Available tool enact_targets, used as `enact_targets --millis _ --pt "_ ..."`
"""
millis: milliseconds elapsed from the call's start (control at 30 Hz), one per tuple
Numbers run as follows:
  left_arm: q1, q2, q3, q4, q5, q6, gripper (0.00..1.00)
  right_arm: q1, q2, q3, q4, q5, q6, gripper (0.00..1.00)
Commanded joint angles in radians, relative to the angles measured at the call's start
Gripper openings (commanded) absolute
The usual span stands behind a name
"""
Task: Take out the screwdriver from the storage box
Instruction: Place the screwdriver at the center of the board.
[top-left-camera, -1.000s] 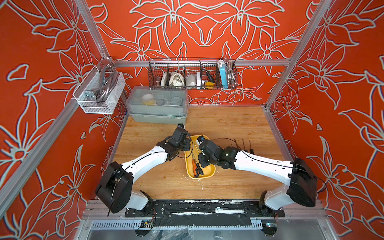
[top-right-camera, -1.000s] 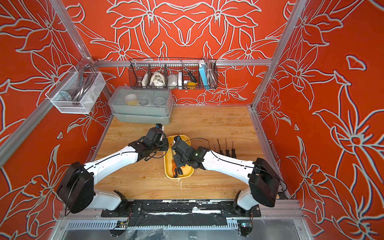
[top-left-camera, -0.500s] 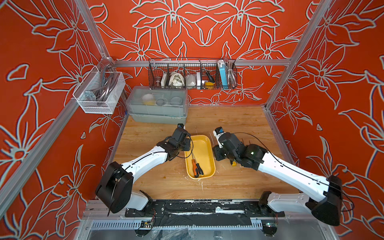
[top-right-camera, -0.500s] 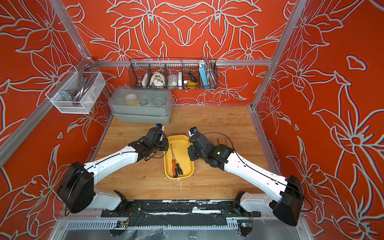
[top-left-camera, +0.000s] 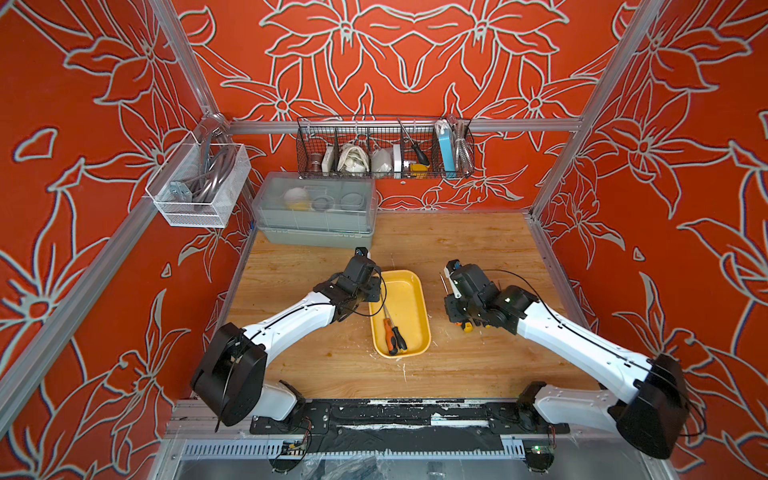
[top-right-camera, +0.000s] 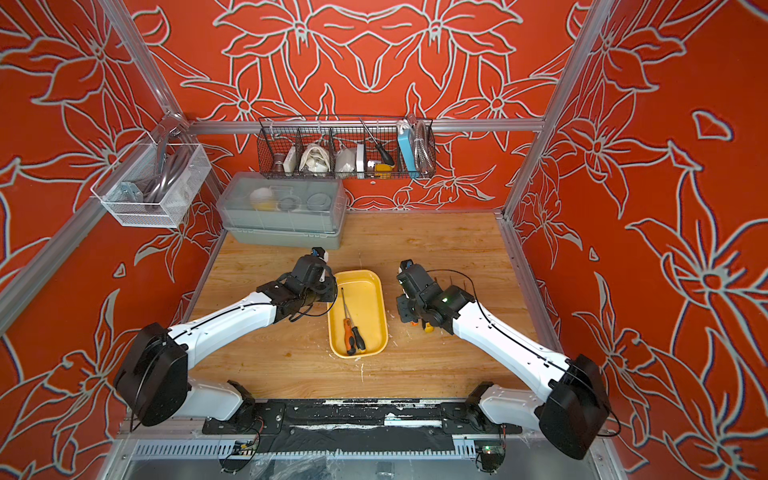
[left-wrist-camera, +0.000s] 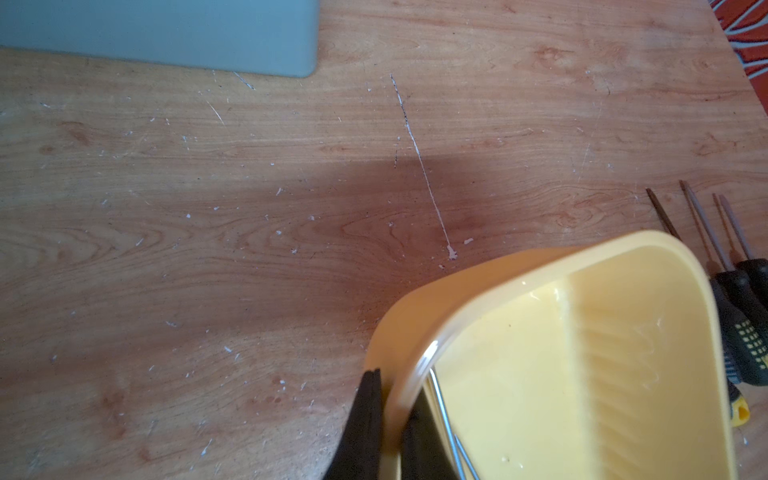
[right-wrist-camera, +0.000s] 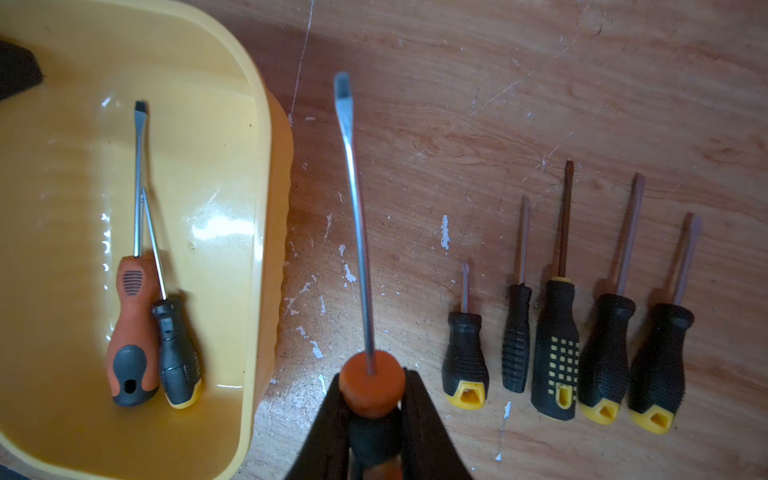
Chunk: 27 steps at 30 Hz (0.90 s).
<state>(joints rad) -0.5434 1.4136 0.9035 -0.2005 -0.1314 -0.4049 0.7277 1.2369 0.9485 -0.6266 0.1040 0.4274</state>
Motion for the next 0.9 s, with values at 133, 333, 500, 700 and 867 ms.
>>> enact_targets --millis 133,333,500,700,867 --pt "-0.002 -0.003 0.030 0.011 0.013 -0.011 0.00 -0.021 0.098 -0.036 0.072 -0.037 -0.018 0.00" --pt "-0.003 -0.005 0.028 0.015 0.015 -0.013 0.00 -0.044 0.148 -0.069 0.097 -0.045 -0.010 0.00" --pt "-0.002 -0.004 0.029 0.016 0.016 -0.012 0.00 -0.078 0.205 -0.068 0.108 -0.075 -0.020 0.00" --pt "-0.002 -0.010 0.027 0.016 0.013 -0.011 0.00 -0.097 0.272 -0.063 0.142 -0.104 -0.027 0.00" --pt "-0.003 -0.009 0.026 0.017 0.013 -0.013 0.00 -0.105 0.309 -0.058 0.154 -0.115 -0.034 0.00"
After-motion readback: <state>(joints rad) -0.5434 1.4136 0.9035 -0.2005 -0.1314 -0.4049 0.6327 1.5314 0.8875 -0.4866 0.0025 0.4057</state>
